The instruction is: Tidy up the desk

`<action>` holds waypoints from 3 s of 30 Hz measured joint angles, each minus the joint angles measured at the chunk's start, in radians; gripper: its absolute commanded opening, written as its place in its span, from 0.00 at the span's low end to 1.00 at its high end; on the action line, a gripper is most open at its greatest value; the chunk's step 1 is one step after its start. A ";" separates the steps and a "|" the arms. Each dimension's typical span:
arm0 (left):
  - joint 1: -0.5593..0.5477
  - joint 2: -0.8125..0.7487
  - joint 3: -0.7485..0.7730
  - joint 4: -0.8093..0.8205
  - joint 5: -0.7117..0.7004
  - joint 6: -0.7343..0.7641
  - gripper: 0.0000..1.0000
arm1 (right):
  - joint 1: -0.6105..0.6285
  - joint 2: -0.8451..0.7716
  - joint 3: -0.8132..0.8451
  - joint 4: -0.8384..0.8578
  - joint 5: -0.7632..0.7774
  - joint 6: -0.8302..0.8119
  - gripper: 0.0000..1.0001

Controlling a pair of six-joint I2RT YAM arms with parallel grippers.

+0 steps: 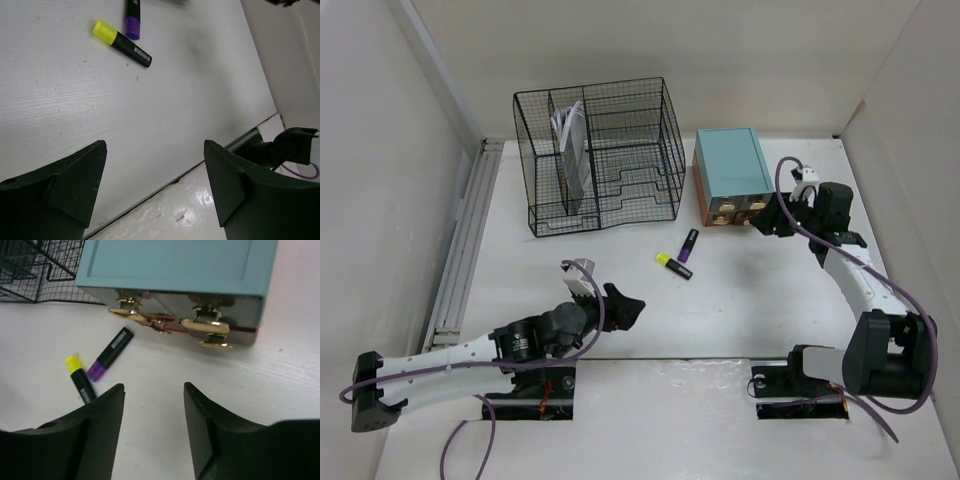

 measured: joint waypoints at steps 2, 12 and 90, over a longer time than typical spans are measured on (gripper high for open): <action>0.000 -0.017 0.000 0.000 0.000 -0.001 0.75 | 0.000 0.003 -0.034 0.041 -0.030 0.049 0.66; 0.000 -0.015 0.000 0.000 0.000 -0.002 0.75 | -0.057 0.222 -0.073 0.169 -0.062 0.206 0.63; 0.000 -0.007 0.024 0.014 0.000 0.018 0.75 | -0.097 0.294 -0.184 0.251 -0.238 0.289 0.88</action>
